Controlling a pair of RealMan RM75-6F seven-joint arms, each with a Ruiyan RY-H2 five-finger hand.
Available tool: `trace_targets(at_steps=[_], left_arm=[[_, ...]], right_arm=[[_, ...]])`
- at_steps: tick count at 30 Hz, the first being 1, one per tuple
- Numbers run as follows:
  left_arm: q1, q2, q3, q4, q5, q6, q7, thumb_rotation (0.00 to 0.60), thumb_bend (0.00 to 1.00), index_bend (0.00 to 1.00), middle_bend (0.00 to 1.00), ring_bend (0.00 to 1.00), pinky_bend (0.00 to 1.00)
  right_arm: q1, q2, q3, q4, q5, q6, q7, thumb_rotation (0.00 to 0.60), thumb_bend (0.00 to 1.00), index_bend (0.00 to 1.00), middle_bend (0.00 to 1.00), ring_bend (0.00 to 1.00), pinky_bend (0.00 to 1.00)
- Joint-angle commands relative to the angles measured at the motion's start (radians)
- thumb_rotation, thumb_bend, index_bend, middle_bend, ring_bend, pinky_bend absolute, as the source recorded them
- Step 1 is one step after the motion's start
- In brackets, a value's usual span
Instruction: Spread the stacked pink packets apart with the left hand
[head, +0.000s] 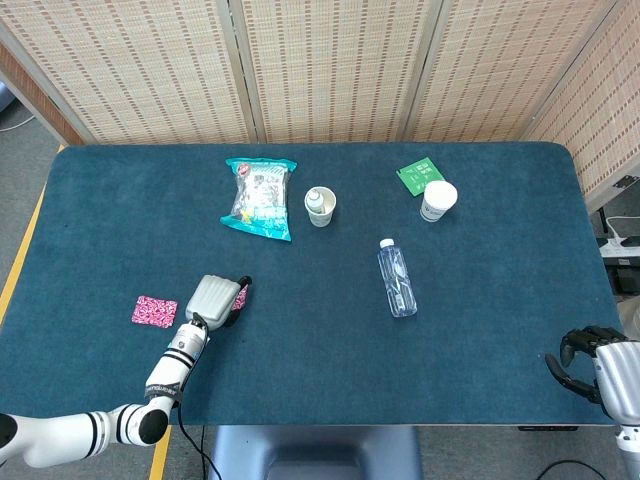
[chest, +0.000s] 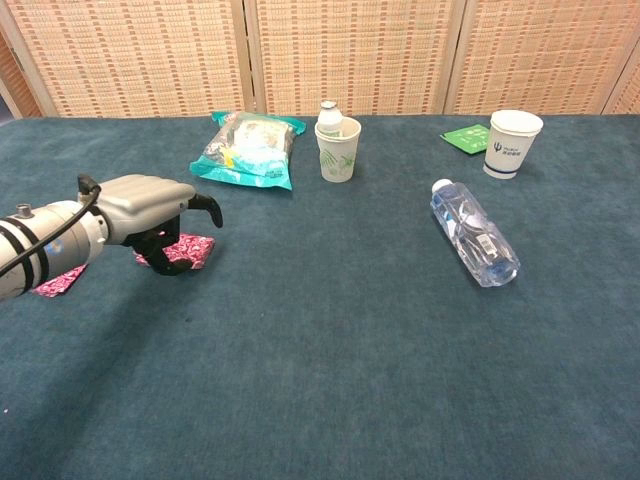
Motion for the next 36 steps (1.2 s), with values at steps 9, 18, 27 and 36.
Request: trace_targets(at_steps=[9,18,27,36], left_arm=[[-0.016,-0.024,0.004,0.043,-0.020,-0.006,0.016,0.600,0.35,0.21,1.00,1.00,1.00],[-0.019,-0.014,0.008,0.036,-0.046,-0.009,0.025,0.600,0.35,0.21,1.00,1.00,1.00],[-0.030,-0.035,0.010,0.062,-0.065,-0.016,0.032,0.600,0.35,0.21,1.00,1.00,1.00],[-0.034,-0.043,0.013,0.085,-0.081,-0.010,0.046,0.600,0.36,0.22,1.00,1.00,1.00]], right_arm=[[-0.001,0.002,0.000,0.000,-0.001,0.003,0.004,0.600,0.25,0.74,0.68,0.56,0.58],[0.000,0.002,0.000,-0.001,-0.002,0.001,0.003,0.600,0.24,0.74,0.68,0.56,0.58],[-0.001,0.002,0.000,0.000,-0.002,0.003,0.006,0.600,0.24,0.74,0.68,0.56,0.58],[0.000,0.004,-0.001,-0.002,-0.001,0.000,0.006,0.600,0.24,0.74,0.68,0.56,0.58]])
